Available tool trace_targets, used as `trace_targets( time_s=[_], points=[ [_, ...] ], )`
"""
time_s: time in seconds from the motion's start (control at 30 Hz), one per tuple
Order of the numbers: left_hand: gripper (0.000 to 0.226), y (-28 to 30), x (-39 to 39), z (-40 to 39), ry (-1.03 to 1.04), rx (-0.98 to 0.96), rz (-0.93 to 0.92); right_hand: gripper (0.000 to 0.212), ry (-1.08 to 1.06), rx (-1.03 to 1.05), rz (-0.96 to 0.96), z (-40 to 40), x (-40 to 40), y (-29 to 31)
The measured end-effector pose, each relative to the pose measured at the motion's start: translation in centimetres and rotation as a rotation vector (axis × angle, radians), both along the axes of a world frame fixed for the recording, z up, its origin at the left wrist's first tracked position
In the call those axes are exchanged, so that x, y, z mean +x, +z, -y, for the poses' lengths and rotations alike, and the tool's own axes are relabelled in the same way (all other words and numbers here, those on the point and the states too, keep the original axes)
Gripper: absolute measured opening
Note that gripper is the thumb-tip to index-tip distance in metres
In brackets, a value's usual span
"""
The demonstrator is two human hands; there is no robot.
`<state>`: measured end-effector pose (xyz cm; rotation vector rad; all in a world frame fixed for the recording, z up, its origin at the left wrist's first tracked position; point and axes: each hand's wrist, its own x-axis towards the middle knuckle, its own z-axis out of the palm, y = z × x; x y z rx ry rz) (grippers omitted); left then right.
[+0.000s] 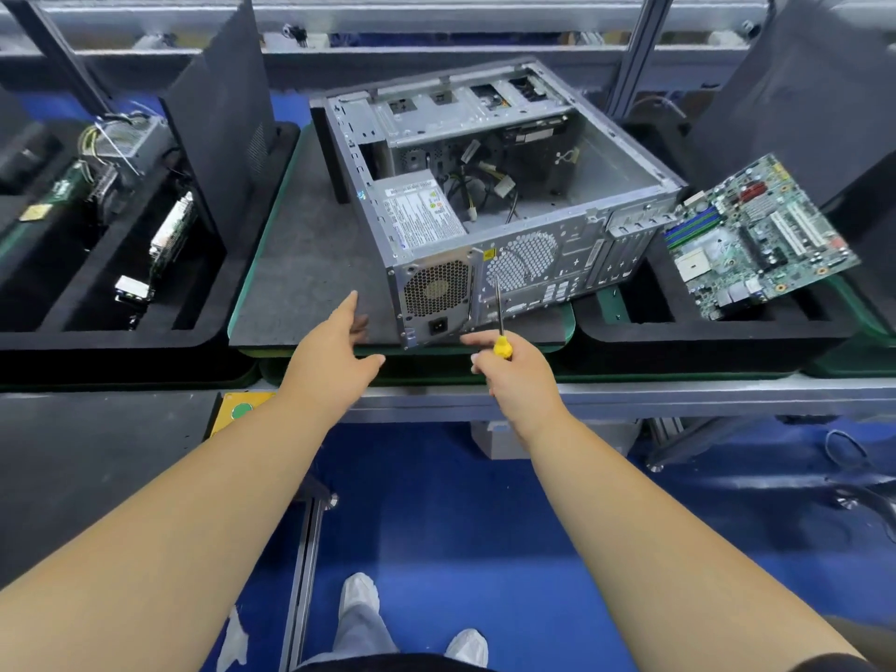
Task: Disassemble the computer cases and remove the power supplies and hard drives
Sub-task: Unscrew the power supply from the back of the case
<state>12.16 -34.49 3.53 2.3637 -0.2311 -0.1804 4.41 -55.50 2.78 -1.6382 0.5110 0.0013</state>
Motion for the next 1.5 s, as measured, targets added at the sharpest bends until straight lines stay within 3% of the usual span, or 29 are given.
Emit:
trace_targets(
  time_s=[0.1, 0.17, 0.27, 0.37, 0.5, 0.6, 0.8, 1.0, 1.2, 1.37, 1.5],
  points=[
    [0.102, 2.0, 0.0, 0.6, 0.017, -0.021, 0.15, 0.029, -0.034, -0.067, 0.078, 0.5, 0.2, 1.8],
    [0.11, 3.8, 0.1, 1.7, -0.017, 0.024, 0.355, 0.025, -0.057, -0.249, 0.2, 0.7, 0.6, 2.9],
    [0.112, 6.0, 0.9, 3.7, -0.11, 0.237, 0.613, 0.048, -0.056, -0.601, 0.388, 1.2, 1.8, 5.0],
    [0.107, 6.6, 2.0, 5.2, -0.17, 0.409, 0.536, 0.061, -0.021, -0.85, 0.352, 1.4, 3.5, 6.6],
    [0.102, 6.4, 2.5, 5.8, -0.159, 0.43, 0.441, 0.057, -0.033, -1.051, 0.291, 1.5, 5.0, 7.4],
    [0.101, 6.2, 2.5, 5.8, -0.162, 0.453, 0.437, 0.053, 0.059, -1.017, 0.264, 1.3, 5.7, 7.3],
    [0.095, 6.1, 2.7, 5.7, -0.172, 0.458, 0.465, 0.038, 0.012, -1.081, 0.262, 0.9, 6.7, 7.1],
    [0.092, 6.1, 3.0, 5.4, -0.202, 0.461, 0.493, 0.037, 0.012, -1.094, 0.283, 1.0, 6.9, 6.7],
    [0.09, 6.1, 3.9, 5.1, -0.243, 0.456, 0.489, 0.043, 0.142, -1.048, 0.313, 3.3, 6.7, 7.3],
    [0.091, 6.3, 4.6, 4.7, -0.239, 0.406, 0.459, 0.042, -0.012, -1.02, 0.256, 5.5, 6.5, 7.6],
    [0.091, 6.6, 6.0, 3.6, -0.253, 0.387, 0.436, 0.035, -0.002, -1.005, 0.22, 6.3, 7.3, 8.2]
  ],
)
